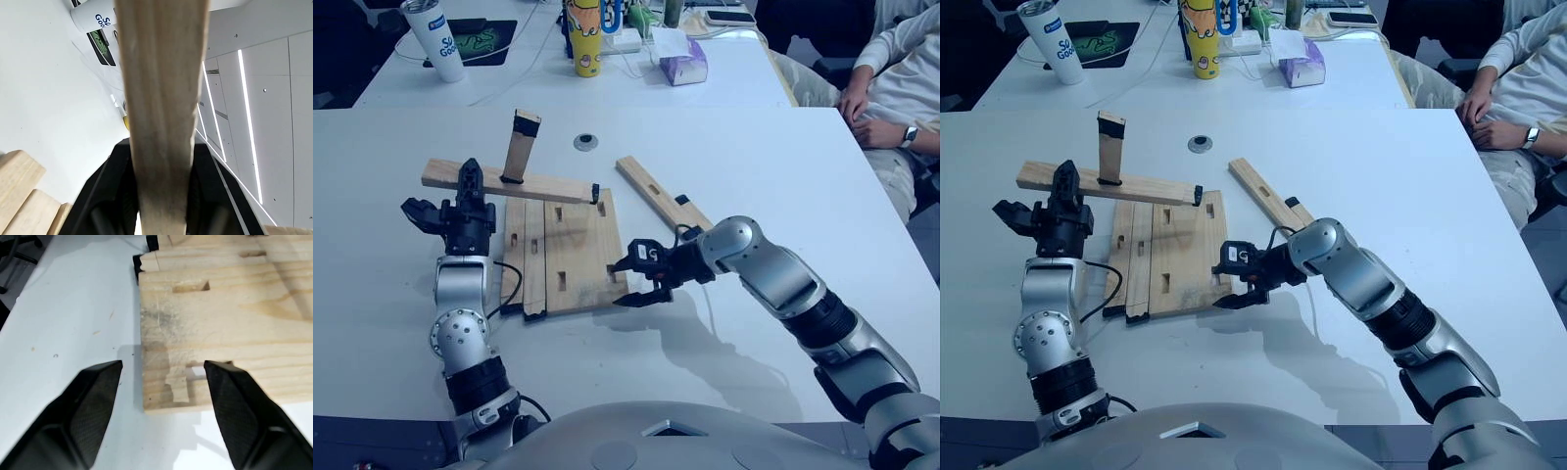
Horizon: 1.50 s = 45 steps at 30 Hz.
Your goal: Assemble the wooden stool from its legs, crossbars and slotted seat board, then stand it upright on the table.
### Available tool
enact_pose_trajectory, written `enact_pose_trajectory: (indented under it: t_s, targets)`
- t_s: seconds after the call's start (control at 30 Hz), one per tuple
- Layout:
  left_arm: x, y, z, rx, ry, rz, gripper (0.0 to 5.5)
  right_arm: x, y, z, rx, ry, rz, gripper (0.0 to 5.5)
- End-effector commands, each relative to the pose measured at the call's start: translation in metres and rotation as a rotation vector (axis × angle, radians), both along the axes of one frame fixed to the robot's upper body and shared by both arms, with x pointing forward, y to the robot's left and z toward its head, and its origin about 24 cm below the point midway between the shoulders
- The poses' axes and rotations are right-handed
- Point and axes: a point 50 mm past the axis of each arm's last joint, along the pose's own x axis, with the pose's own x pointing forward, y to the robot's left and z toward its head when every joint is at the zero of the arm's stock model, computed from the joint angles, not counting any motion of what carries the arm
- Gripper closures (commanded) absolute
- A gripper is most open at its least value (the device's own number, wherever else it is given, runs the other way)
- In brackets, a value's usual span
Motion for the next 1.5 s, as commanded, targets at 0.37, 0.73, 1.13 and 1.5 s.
enact_pose_trajectory:
  t_s: [0.37, 0.73, 1.13, 1.5]
  targets:
    - [0.001, -0.004, 0.005, 0.013, -0.006, -0.015, 4.47, -0.002, 0.007, -0.016, -0.147, 0.005, -0.039, 2.39]
    - [-0.004, -0.005, 0.005, -0.011, -0.026, 0.014, 4.47, 0.004, 0.001, -0.037, -0.344, 0.002, -0.112, 2.39]
    - [-0.008, -0.006, 0.003, -0.027, -0.036, 0.05, 4.47, 0.021, -0.037, -0.059, -0.473, 0.03, -0.3, 3.38]
    - [-0.002, -0.001, 0.009, 0.036, -0.047, 0.048, 4.47, 0.026, -0.021, -0.054, -0.31, 0.023, -0.369, 3.45]
